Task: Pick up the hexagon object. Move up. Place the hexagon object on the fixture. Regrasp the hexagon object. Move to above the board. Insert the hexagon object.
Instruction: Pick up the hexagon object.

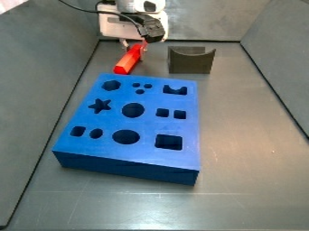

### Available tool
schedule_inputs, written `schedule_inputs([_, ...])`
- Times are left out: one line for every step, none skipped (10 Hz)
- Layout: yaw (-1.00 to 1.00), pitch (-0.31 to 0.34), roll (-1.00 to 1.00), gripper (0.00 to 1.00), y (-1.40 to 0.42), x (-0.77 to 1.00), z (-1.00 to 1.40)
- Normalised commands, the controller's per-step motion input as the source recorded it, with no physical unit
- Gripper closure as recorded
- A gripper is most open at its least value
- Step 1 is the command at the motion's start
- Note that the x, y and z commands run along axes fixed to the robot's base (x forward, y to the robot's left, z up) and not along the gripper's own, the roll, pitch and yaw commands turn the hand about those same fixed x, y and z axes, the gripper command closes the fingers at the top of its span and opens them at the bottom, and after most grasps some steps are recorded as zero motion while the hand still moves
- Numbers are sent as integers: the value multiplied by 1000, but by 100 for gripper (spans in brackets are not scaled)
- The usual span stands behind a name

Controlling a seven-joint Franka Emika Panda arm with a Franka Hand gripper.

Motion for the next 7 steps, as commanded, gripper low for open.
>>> schedule_inputs([0, 0, 0, 100, 0, 0, 0])
schedule_inputs([0, 0, 0, 100, 0, 0, 0])
schedule_inputs([0, 0, 0, 100, 0, 0, 0])
schedule_inputs([0, 0, 0, 100, 0, 0, 0])
schedule_inputs([0, 0, 0, 100, 0, 0, 0])
schedule_inputs([0, 0, 0, 100, 0, 0, 0])
schedule_inputs([0, 0, 0, 100, 0, 0, 0])
